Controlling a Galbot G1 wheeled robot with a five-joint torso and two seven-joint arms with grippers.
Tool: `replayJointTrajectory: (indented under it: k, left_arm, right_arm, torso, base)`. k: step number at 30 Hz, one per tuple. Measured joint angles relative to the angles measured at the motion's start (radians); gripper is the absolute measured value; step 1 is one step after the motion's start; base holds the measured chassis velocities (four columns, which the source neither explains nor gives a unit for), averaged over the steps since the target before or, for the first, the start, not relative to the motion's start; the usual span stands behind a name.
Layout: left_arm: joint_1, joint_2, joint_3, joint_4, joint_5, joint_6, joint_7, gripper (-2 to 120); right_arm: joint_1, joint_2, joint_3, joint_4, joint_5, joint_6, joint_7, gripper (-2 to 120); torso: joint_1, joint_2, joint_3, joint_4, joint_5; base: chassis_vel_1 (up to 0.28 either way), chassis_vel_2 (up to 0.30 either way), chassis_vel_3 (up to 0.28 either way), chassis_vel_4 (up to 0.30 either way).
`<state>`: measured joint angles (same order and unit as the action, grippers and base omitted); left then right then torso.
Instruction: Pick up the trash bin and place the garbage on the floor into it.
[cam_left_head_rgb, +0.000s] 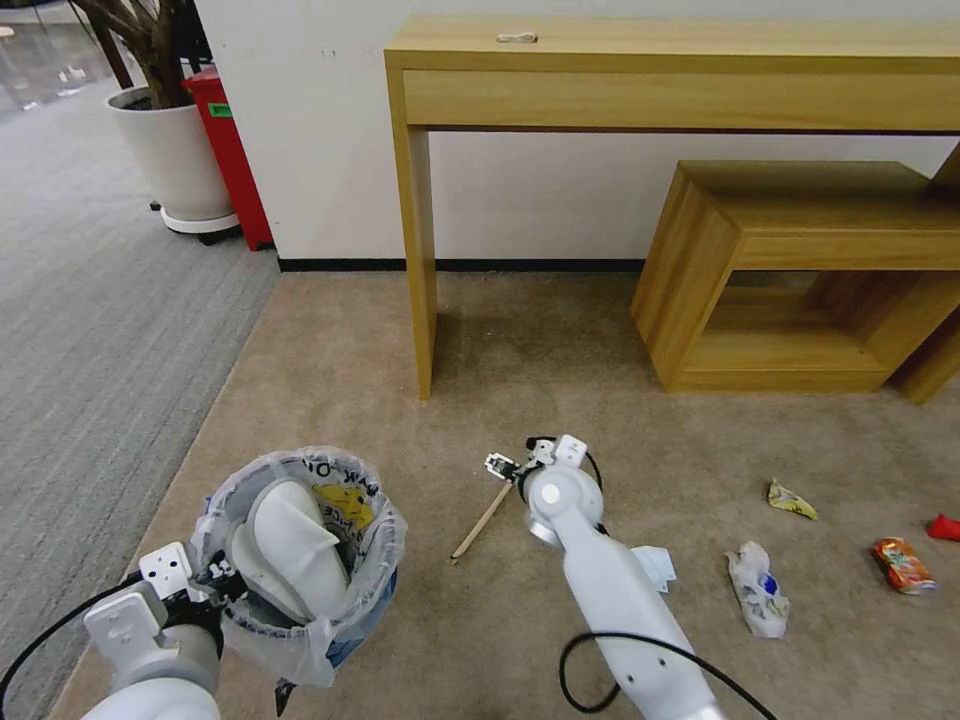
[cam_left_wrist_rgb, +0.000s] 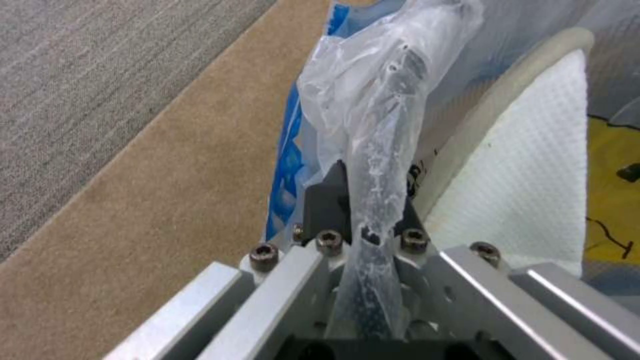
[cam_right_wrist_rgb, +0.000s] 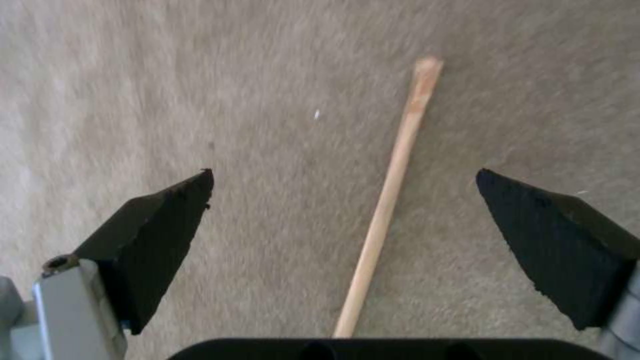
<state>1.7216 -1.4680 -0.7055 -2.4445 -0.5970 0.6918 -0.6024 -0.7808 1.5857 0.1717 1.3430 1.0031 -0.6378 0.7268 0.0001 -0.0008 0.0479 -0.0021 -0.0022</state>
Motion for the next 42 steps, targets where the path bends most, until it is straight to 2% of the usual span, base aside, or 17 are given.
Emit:
replayJointTrajectory:
  k: [3,11,21,28,42]
  left_arm:
    - [0.001,-0.002,0.003,0.0,0.003,-0.002,0.001,0]
    - [0.004,-0.003,0.003,-0.002,0.004,-0.008,0.004,0]
    - [0.003,0.001,0.008,-0.002,0.0,-0.01,0.007,0]
    - [0.009,0.011,-0.007,-0.008,-0.012,-0.012,0.008,0]
    - [0.004,0.017,-0.016,-0.007,-0.018,-0.012,0.008,0]
  right_arm:
    - [0.029,0.025,0.003,-0.072,-0.04,-0.026,-0.002,100]
    - [0.045,0.025,0.031,-0.198,-0.176,-0.029,-0.041,100]
    - [0.047,0.024,0.054,-0.247,-0.224,-0.004,-0.103,100]
    - [0.048,0.023,0.062,-0.308,-0.289,0.034,-0.189,100]
    - [0.051,0.023,0.038,-0.378,-0.37,0.055,-0.282,50]
  torso:
    - [0.0,0.0,0.0,0.0002,0.0001]
    - [0.0,0.0,0.0,0.0,0.0002]
    - [0.0,0.0,0.0,0.0,0.0001]
    - [0.0,0.0,0.0,0.0,0.0002]
    - [0.0,0.0,0.0,0.0,0.0001]
  base:
    - [0.0,0.0,0.0,0.0]
    - [0.0,0.0,0.0,0.0]
    - [0.0,0.0,0.0,0.0]
    - [0.0,0.0,0.0,0.0]
    - [0.0,0.0,0.0,0.0]
